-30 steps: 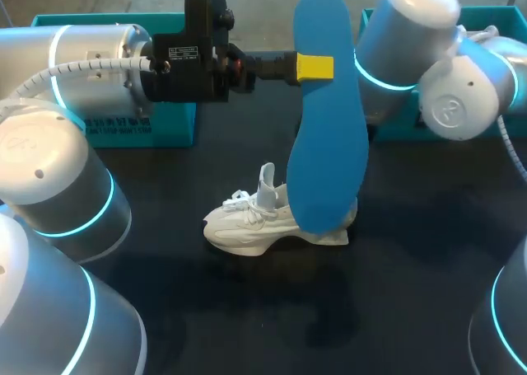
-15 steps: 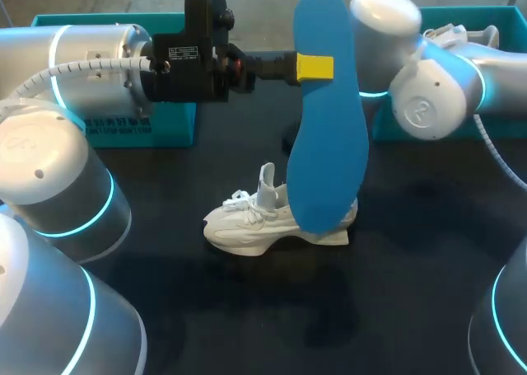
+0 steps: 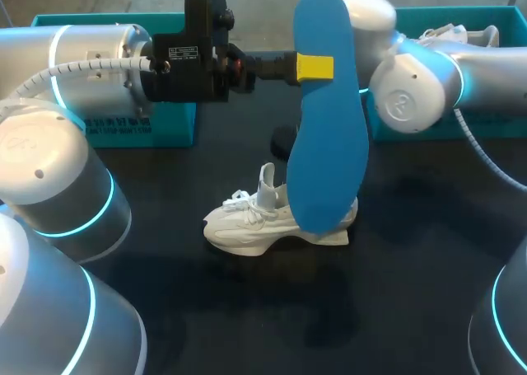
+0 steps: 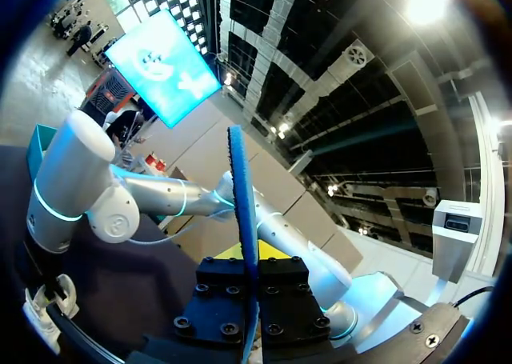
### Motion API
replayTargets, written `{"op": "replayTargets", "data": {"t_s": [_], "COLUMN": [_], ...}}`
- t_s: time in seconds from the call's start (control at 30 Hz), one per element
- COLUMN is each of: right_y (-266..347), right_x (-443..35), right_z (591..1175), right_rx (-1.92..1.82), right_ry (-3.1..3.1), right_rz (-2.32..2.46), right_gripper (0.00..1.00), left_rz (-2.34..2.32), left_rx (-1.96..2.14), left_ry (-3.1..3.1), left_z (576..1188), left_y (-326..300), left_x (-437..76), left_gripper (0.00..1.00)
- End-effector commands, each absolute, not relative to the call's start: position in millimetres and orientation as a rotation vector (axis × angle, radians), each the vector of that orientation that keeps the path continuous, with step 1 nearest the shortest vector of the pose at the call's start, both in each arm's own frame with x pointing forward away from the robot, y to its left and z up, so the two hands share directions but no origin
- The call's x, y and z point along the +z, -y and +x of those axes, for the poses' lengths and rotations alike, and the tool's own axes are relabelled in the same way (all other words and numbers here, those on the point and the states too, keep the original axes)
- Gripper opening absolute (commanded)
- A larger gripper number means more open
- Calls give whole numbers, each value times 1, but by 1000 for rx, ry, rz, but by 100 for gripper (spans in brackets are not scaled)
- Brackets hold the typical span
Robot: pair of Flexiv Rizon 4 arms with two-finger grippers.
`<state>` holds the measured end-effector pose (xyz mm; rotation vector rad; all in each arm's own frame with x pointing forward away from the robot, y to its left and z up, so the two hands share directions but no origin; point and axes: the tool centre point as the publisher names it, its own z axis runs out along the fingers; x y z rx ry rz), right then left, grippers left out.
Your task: Take the shoe out of the shoebox, open the shoe tongue, remove and reinsert the insole, then place the shoe into the shoebox
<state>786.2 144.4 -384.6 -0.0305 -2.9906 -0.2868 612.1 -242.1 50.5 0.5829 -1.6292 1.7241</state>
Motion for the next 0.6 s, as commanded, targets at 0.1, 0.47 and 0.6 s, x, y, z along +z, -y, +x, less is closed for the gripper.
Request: {"op": "replayTargets", "data": {"t_s": [0.1,0.47,0.6], "right_y": [-144,-133,-130], "right_x": [-384,-360,-353], "right_z": [782,770,758], "right_rx": [-256,-261,-429], "right_ry": [2988,2896,2869], "right_rz": [-52,-344,-593], "right_gripper": [0,0,0], "left_rz": [583,583,583], "left_rx": [1728,1728,1728], "left_ry": [1625,1625,1625], "left_z": [611,611,611], "left_y": [242,242,242], "left_x": [49,49,49], "left_gripper": [0,0,0]}}
